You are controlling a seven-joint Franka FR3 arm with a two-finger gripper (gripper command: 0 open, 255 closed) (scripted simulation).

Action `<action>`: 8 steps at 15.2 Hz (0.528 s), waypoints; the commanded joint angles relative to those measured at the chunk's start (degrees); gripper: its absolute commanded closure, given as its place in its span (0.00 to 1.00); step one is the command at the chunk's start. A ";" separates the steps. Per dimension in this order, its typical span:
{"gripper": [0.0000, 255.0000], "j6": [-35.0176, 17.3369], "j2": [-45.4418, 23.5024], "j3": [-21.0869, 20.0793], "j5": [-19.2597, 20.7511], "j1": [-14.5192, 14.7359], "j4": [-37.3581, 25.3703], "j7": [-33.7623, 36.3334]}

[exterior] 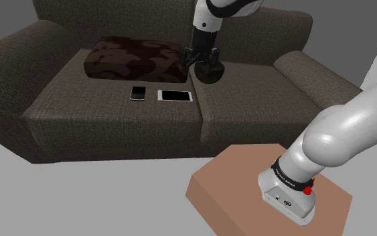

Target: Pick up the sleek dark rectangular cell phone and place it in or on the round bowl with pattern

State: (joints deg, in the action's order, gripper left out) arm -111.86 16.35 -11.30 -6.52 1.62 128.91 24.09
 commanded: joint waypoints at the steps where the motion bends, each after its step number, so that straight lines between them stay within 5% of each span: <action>1: 0.00 -1.94 -3.95 -1.32 0.32 0.21 -2.35 2.86; 8: 0.00 -6.94 -19.01 -4.32 3.89 1.41 -13.09 12.53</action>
State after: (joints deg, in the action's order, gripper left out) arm -117.78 -0.08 -15.17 -3.34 2.69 117.46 34.89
